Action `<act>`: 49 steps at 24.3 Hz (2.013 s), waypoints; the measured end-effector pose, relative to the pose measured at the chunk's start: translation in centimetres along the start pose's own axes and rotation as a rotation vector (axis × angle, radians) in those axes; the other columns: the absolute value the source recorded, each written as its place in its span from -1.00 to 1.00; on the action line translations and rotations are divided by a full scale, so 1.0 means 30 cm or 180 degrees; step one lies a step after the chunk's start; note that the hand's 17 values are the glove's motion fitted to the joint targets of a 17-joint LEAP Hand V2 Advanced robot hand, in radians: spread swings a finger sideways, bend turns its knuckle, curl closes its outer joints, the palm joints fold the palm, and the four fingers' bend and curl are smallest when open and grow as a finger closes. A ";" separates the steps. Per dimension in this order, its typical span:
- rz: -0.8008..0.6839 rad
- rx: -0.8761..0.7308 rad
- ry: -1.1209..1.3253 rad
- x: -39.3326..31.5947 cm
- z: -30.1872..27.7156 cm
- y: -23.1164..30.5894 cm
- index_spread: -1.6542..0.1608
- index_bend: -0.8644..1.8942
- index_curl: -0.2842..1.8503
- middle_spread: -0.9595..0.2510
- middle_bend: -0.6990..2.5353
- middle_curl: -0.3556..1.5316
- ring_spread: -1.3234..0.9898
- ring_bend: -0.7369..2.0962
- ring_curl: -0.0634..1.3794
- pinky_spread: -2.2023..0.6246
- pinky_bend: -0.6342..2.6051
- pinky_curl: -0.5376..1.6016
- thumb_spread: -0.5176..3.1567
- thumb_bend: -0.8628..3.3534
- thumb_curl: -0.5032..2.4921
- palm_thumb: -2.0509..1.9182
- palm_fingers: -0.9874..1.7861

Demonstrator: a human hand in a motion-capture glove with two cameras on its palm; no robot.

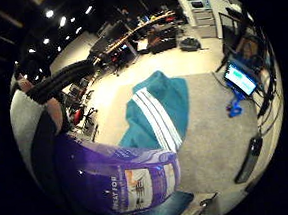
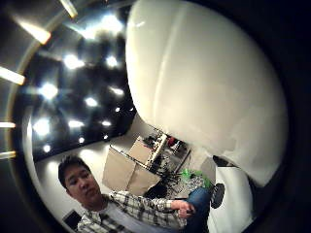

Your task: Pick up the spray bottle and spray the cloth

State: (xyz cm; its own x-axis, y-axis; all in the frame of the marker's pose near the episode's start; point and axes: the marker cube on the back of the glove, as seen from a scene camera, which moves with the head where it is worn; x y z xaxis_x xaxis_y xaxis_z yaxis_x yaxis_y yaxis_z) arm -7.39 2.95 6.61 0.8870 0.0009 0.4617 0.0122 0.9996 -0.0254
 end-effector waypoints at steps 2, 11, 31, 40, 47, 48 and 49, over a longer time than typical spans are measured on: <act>-0.0120 -0.0133 -0.0162 -0.035 0.076 -0.006 0.49 -0.26 -0.21 0.29 -0.27 -0.04 -0.05 -0.07 -0.24 0.44 -0.27 -0.10 -0.59 -0.60 -0.13 0.59 0.59; -0.0390 -0.0665 -0.0643 -0.125 0.422 -0.049 0.49 -0.26 -0.22 0.30 -0.27 -0.04 -0.05 -0.07 -0.24 0.45 -0.27 -0.10 -0.59 -0.60 -0.13 0.59 0.58; -0.0071 -0.0662 -0.0836 0.249 0.922 -0.227 0.49 -0.27 -0.23 0.31 -0.28 -0.05 -0.03 -0.08 -0.24 0.45 -0.27 -0.10 -0.58 -0.60 -0.13 0.60 0.57; -0.0142 -0.0511 -0.0962 0.315 0.951 -0.333 0.49 -0.27 -0.23 0.31 -0.28 -0.04 -0.02 -0.09 -0.24 0.46 -0.27 -0.11 -0.58 -0.60 -0.13 0.60 0.56; -0.0122 -0.0580 -0.1011 0.311 0.946 -0.321 0.50 -0.28 -0.25 0.32 -0.28 -0.05 -0.03 -0.10 -0.25 0.46 -0.26 -0.11 -0.57 -0.60 -0.14 0.60 0.54; -0.0122 -0.0568 -0.1000 0.313 0.945 -0.331 0.50 -0.28 -0.25 0.32 -0.29 -0.05 -0.03 -0.10 -0.25 0.46 -0.26 -0.10 -0.56 -0.60 -0.14 0.60 0.54; -0.0113 -0.0612 -0.0966 0.313 0.947 -0.317 0.50 -0.29 -0.26 0.32 -0.29 -0.05 -0.03 -0.10 -0.25 0.47 -0.26 -0.11 -0.56 -0.60 -0.14 0.60 0.53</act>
State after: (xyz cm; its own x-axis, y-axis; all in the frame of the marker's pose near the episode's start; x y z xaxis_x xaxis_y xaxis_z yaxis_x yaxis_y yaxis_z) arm -12.29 -5.75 36.39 0.7074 0.0034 0.7068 0.1529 0.9756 -0.1577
